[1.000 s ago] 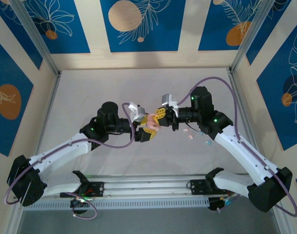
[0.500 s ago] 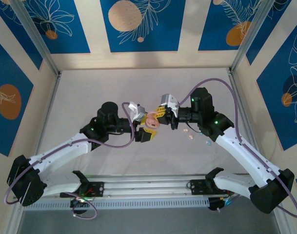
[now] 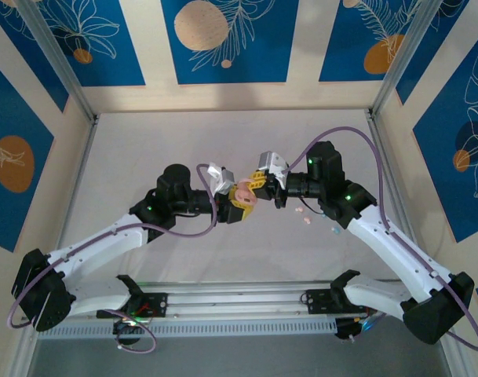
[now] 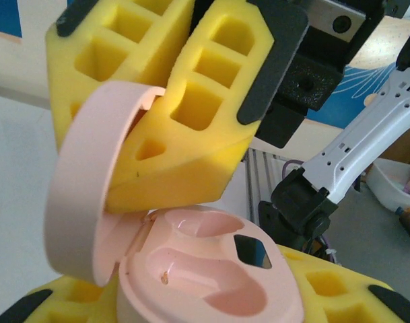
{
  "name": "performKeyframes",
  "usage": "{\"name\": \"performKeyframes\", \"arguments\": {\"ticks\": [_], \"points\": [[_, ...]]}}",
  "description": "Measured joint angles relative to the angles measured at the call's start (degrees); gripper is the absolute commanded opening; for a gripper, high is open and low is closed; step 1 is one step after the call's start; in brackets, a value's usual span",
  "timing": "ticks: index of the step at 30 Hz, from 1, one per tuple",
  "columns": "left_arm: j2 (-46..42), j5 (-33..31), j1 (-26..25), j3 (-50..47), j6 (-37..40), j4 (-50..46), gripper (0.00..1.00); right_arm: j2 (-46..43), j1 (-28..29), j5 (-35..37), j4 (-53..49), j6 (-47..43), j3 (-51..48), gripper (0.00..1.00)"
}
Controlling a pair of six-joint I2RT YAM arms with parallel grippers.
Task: Insert wireless bluetooth earbuds into charging case
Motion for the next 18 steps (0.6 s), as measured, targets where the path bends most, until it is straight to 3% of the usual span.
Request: {"name": "performKeyframes", "arguments": {"ticks": [9,15,18], "points": [[0.0,0.0,0.0,0.0,0.0,0.0,0.27,0.0,0.0,0.1,0.0,0.2,0.0,0.18],[0.0,-0.5,0.0,0.0,0.0,0.1,0.26,-0.1,-0.1,0.8,-0.1,3.5,0.0,0.44],[0.0,-2.1,0.0,0.0,-0.1,0.2,0.26,-1.3,-1.0,1.5,0.4,7.8,0.0,0.49]]}}
